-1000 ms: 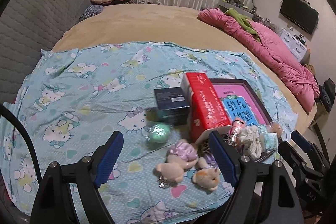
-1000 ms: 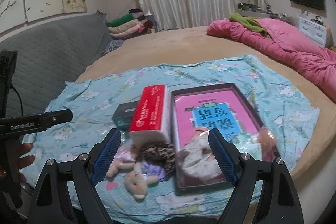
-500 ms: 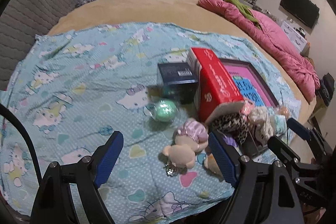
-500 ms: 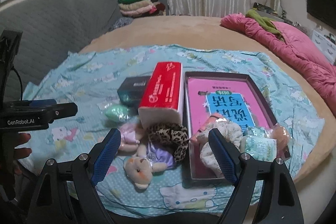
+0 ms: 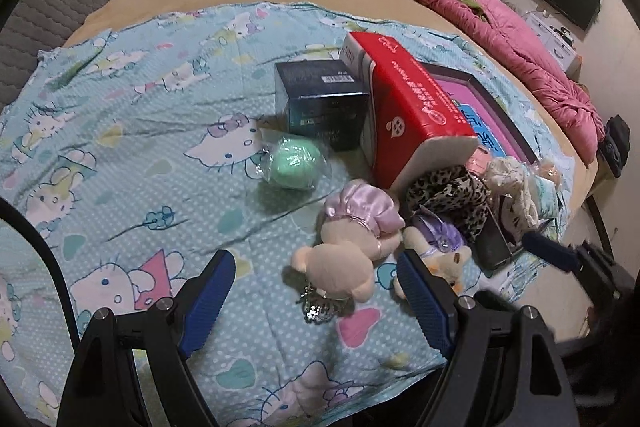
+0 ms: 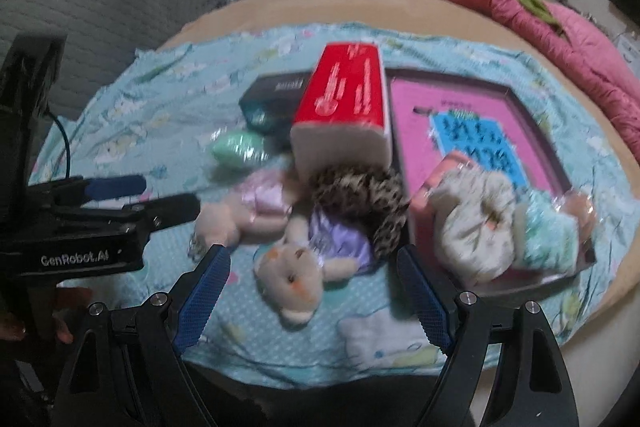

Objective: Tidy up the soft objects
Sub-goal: 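Grasp the purple-dress teddy bear with the right tool while the left tool grasps the pink-bonnet bear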

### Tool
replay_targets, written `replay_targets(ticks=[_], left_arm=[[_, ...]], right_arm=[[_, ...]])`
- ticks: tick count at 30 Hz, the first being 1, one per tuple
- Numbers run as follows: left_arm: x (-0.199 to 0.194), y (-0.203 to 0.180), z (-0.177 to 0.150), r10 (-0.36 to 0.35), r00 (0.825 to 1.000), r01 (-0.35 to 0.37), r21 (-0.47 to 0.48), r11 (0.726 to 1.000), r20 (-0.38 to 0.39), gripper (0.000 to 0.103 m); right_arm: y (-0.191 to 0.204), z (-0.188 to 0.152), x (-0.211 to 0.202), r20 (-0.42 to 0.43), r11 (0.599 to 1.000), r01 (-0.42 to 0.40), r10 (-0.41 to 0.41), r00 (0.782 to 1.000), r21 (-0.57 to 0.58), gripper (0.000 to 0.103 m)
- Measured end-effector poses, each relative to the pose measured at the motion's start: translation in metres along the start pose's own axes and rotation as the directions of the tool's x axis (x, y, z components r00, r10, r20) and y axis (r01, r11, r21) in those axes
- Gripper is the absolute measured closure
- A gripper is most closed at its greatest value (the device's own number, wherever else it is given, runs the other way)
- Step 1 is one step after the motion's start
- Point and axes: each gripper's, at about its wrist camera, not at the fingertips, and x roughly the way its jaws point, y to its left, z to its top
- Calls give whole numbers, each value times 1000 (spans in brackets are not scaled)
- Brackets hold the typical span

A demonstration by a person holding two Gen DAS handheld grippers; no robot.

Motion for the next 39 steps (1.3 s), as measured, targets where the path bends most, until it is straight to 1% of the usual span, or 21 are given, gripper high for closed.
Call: replay_targets(ticks=[3, 12, 15, 19, 26, 27, 29, 33, 35, 39], left_arm=[[9, 0, 3, 0, 1000, 0, 3, 1000, -15, 20], [32, -4, 9, -26, 997, 28, 31, 999, -69, 21], [36, -4, 10, -36, 996, 39, 32, 999, -78, 21], [41, 0, 11, -43, 995, 46, 28, 999, -87, 21], [48, 6, 10, -64, 992, 66, 9, 998, -107, 21], [50, 7, 10, -65, 992, 67, 9, 998, -111, 21], [52, 7, 10, -70, 991, 72, 10, 997, -116, 21], [58, 6, 10, -82, 988, 85, 17, 996, -131, 21], [60, 5, 10, -87, 987, 91, 21, 996, -137, 21], [70, 2, 5, -114, 980, 119, 25, 993, -165, 21]], right_arm=[[7, -4, 9, -38, 1000, 11, -11, 999, -6, 17], [24, -12, 32, -75, 998, 55, -58, 996, -38, 17], [23, -13, 43, -91, 998, 60, -61, 994, -12, 17], [21, -11, 52, -92, 997, 68, -65, 994, 34, 17], [20, -7, 70, -91, 993, 108, -102, 991, 58, 18], [18, -8, 73, -97, 992, 109, -103, 990, 62, 19], [15, -8, 79, -107, 991, 110, -102, 989, 74, 31], [8, -7, 80, -99, 992, 76, -66, 993, 103, 39], [6, -7, 78, -97, 992, 54, -43, 994, 110, 47], [-1, -8, 75, -99, 990, -2, 16, 995, 140, 52]])
